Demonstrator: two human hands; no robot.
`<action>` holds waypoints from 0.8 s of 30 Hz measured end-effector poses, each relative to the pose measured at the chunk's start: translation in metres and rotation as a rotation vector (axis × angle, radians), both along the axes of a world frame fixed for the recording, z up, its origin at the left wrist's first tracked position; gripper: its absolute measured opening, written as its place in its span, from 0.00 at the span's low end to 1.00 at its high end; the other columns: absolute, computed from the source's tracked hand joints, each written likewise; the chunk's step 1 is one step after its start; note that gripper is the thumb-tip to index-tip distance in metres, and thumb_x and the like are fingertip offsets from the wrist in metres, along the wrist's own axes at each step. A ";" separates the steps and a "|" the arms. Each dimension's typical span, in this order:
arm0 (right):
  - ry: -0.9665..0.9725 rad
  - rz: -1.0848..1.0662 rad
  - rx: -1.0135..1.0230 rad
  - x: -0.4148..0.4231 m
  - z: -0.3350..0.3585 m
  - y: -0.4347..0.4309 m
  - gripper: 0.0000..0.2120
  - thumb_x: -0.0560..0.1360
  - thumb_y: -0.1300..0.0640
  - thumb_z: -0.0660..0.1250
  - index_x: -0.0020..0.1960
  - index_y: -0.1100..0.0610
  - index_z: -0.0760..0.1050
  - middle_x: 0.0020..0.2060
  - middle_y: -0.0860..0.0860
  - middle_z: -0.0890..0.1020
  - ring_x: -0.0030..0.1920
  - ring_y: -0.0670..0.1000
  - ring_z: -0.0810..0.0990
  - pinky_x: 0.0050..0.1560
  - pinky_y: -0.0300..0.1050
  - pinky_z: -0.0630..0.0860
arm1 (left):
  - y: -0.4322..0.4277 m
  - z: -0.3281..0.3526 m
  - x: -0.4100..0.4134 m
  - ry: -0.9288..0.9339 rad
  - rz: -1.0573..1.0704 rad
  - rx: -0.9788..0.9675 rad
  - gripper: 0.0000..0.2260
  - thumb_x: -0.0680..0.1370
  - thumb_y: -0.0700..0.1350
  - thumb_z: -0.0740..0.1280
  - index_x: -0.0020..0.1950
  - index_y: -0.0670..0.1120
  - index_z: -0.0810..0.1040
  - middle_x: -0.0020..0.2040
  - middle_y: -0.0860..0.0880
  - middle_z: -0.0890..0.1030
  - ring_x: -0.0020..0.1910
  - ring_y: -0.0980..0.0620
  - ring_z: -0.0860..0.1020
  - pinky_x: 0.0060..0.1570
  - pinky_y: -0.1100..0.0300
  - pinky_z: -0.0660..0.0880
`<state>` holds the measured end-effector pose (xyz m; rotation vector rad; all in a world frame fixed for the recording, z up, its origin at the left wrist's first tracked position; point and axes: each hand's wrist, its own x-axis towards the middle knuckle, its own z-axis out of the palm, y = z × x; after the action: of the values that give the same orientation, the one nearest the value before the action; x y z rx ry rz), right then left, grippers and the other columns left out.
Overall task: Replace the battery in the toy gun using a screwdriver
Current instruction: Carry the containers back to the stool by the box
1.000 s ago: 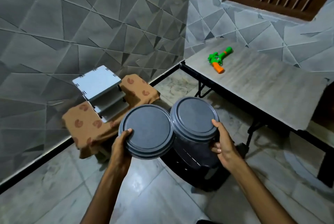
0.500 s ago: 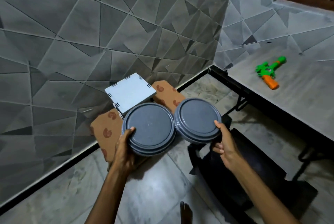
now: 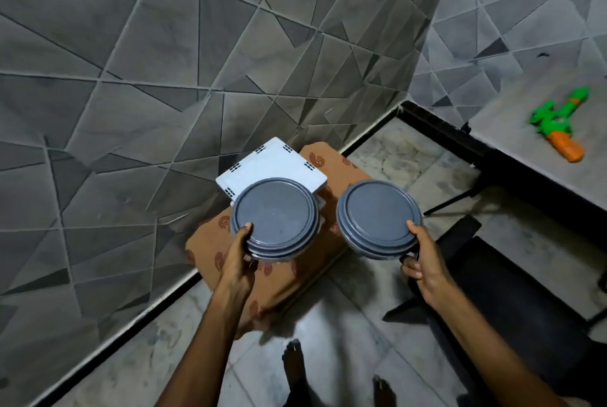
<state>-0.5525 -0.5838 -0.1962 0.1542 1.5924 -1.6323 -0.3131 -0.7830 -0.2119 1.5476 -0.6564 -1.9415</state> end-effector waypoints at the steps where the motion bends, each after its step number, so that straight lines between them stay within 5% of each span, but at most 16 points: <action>1: 0.000 -0.007 0.004 0.004 -0.004 -0.009 0.10 0.78 0.50 0.63 0.54 0.56 0.73 0.35 0.49 0.71 0.17 0.42 0.57 0.16 0.31 0.53 | -0.014 -0.005 -0.001 -0.010 -0.009 0.011 0.14 0.73 0.49 0.72 0.57 0.47 0.80 0.52 0.48 0.81 0.55 0.47 0.76 0.57 0.54 0.73; 7: -0.016 -0.048 0.047 0.024 -0.036 -0.058 0.12 0.78 0.48 0.63 0.52 0.57 0.73 0.31 0.49 0.64 0.18 0.42 0.58 0.16 0.32 0.54 | -0.088 -0.033 -0.016 -0.021 -0.126 0.050 0.06 0.77 0.51 0.68 0.50 0.51 0.77 0.50 0.50 0.79 0.47 0.53 0.76 0.53 0.56 0.76; 12: -0.043 -0.067 0.101 0.024 -0.066 -0.095 0.11 0.78 0.49 0.63 0.48 0.58 0.71 0.30 0.50 0.62 0.17 0.42 0.58 0.16 0.31 0.53 | -0.132 -0.056 -0.036 -0.021 -0.118 0.045 0.12 0.78 0.49 0.68 0.58 0.44 0.76 0.51 0.46 0.81 0.46 0.50 0.82 0.46 0.58 0.82; 15: -0.048 -0.053 0.107 0.019 -0.088 -0.108 0.12 0.78 0.49 0.63 0.49 0.59 0.71 0.30 0.51 0.61 0.17 0.42 0.58 0.16 0.32 0.53 | -0.153 -0.072 -0.048 -0.086 -0.087 0.044 0.12 0.77 0.49 0.70 0.54 0.43 0.77 0.53 0.44 0.81 0.34 0.53 0.83 0.44 0.58 0.82; 19: -0.057 -0.024 0.120 0.014 -0.112 -0.112 0.14 0.78 0.49 0.63 0.51 0.60 0.75 0.30 0.52 0.63 0.17 0.43 0.58 0.17 0.32 0.54 | -0.172 -0.105 -0.052 -0.172 -0.040 0.006 0.18 0.71 0.52 0.75 0.53 0.40 0.79 0.51 0.44 0.83 0.36 0.49 0.83 0.36 0.56 0.82; 24: -0.037 0.000 0.199 0.012 -0.134 -0.103 0.11 0.77 0.49 0.64 0.49 0.57 0.74 0.29 0.51 0.64 0.18 0.43 0.59 0.19 0.33 0.54 | -0.183 -0.131 -0.044 -0.236 -0.087 -0.030 0.31 0.56 0.62 0.79 0.49 0.43 0.80 0.49 0.46 0.85 0.46 0.46 0.84 0.53 0.50 0.80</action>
<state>-0.5403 -0.6866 -0.3301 0.2863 1.7237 -1.4606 -0.3575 -0.9663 -0.3424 1.7727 -0.8599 -1.8165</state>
